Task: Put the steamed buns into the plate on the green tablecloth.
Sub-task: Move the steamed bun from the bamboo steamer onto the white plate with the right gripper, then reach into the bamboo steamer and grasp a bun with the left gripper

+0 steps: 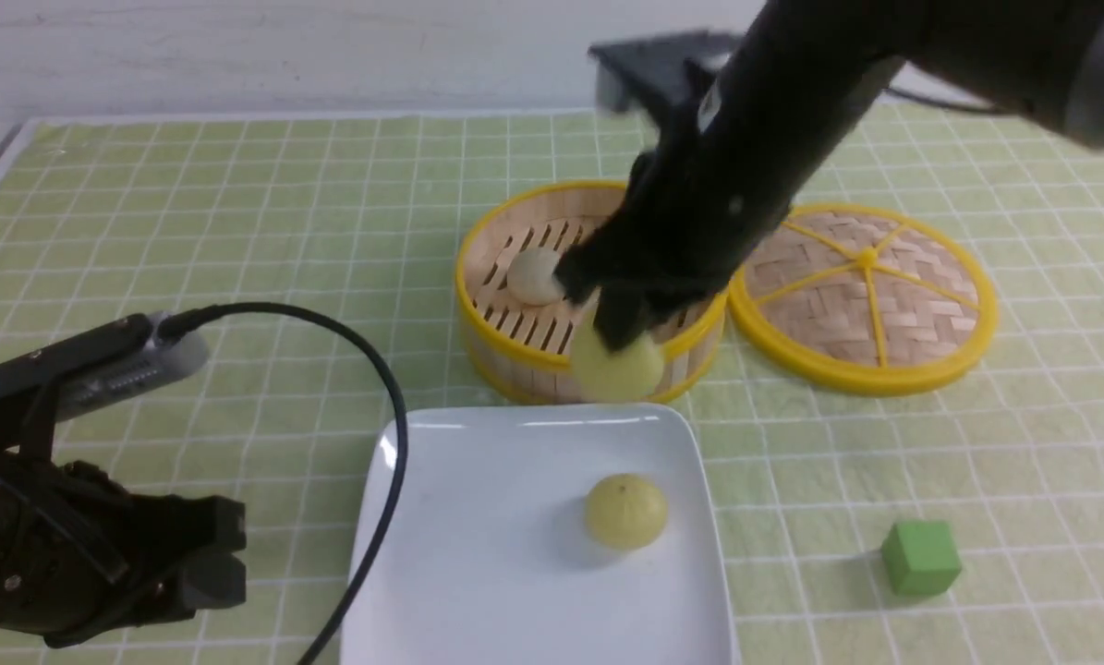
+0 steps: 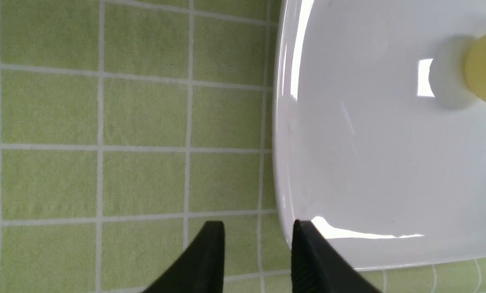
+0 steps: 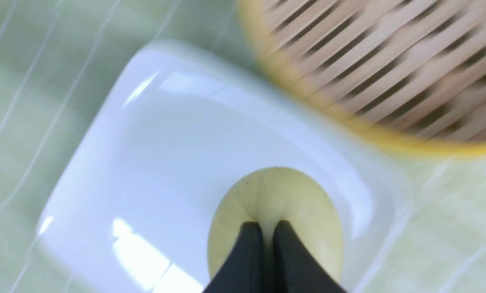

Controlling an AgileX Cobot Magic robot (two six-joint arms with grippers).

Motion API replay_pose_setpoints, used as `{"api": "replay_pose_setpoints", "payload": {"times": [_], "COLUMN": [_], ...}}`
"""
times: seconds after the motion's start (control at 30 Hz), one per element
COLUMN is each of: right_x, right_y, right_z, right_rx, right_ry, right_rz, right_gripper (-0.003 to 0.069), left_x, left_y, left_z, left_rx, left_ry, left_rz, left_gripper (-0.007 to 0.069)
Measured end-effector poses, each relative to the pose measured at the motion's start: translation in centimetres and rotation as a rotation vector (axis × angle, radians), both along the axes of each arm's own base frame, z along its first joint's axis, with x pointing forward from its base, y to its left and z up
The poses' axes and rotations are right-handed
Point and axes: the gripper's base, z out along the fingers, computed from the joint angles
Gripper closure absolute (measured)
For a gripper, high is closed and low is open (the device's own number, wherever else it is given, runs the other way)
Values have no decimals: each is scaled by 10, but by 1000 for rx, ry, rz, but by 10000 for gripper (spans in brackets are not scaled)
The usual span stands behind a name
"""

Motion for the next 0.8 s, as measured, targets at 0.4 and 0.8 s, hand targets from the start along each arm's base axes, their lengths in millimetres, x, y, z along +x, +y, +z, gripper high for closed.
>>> {"api": "replay_pose_setpoints", "payload": {"times": [0.4,0.8], "right_x": [-60,-41], "right_y": [37,-29], "right_z": [-123,-1], "right_rx": [47,-8], "right_ry": [-80,-117], "right_rz": [-29,-50], "right_gripper": [498,323], "left_x": [2,9], "left_y": [1,0], "left_z": [1,10], "left_rx": [3,-6], "left_ry": [-27,-70], "left_rz": [10,21], "left_gripper": [361,406]}}
